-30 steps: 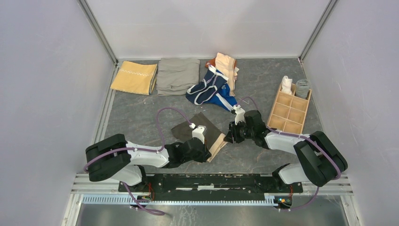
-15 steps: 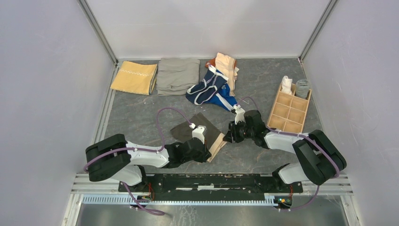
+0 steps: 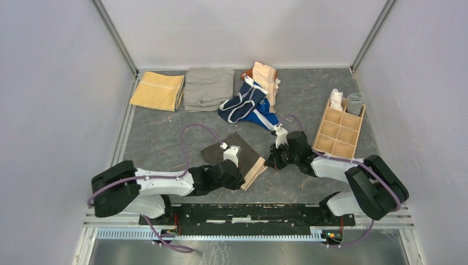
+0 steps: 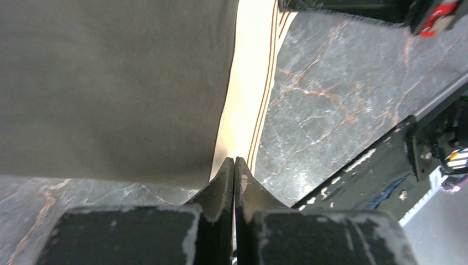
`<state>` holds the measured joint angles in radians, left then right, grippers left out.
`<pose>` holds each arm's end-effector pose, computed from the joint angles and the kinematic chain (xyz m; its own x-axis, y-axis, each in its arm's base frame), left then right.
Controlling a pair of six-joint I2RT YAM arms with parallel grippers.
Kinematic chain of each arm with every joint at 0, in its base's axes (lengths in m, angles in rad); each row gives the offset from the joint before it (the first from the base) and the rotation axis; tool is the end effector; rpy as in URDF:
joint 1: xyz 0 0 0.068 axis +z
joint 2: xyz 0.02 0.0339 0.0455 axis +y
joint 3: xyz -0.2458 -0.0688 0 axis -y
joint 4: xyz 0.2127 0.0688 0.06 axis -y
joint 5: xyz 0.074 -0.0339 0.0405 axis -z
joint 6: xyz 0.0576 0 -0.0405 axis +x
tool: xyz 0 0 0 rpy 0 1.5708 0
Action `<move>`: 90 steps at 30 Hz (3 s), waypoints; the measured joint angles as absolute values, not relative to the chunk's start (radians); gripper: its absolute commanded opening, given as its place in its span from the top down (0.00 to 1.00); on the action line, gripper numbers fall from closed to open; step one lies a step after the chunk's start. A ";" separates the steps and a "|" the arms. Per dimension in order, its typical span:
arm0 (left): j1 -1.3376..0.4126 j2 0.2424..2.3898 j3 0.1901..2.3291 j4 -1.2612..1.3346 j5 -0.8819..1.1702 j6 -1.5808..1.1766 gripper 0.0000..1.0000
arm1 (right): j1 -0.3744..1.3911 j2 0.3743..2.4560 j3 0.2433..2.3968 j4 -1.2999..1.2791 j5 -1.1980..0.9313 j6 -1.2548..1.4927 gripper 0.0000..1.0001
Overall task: Roll the underwear
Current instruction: Fold the underwear at the center of the board.
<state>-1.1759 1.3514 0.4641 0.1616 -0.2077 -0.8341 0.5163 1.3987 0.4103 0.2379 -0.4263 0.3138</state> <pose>0.1052 -0.2214 0.1399 -0.7966 0.0273 -0.6039 0.3778 0.8023 -0.4621 0.1948 0.1379 0.1248 -0.7841 -0.1219 -0.6086 -0.4946 0.7151 0.4940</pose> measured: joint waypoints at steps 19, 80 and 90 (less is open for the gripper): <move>-0.743 1.378 0.950 -0.344 -0.314 -0.875 0.47 | 0.659 1.295 0.390 0.175 -0.223 0.193 1.00; -0.872 2.053 1.491 -0.751 -0.392 -0.817 0.51 | 1.067 1.171 0.181 0.378 0.170 0.867 1.00; -0.873 2.032 1.443 -0.693 -0.404 -0.818 0.78 | 1.068 1.170 0.183 0.372 0.178 0.867 1.00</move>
<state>-0.8730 2.0323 1.4425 -0.6933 -0.4042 -0.8177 1.0676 1.1698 0.1833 0.3717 0.1783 0.8665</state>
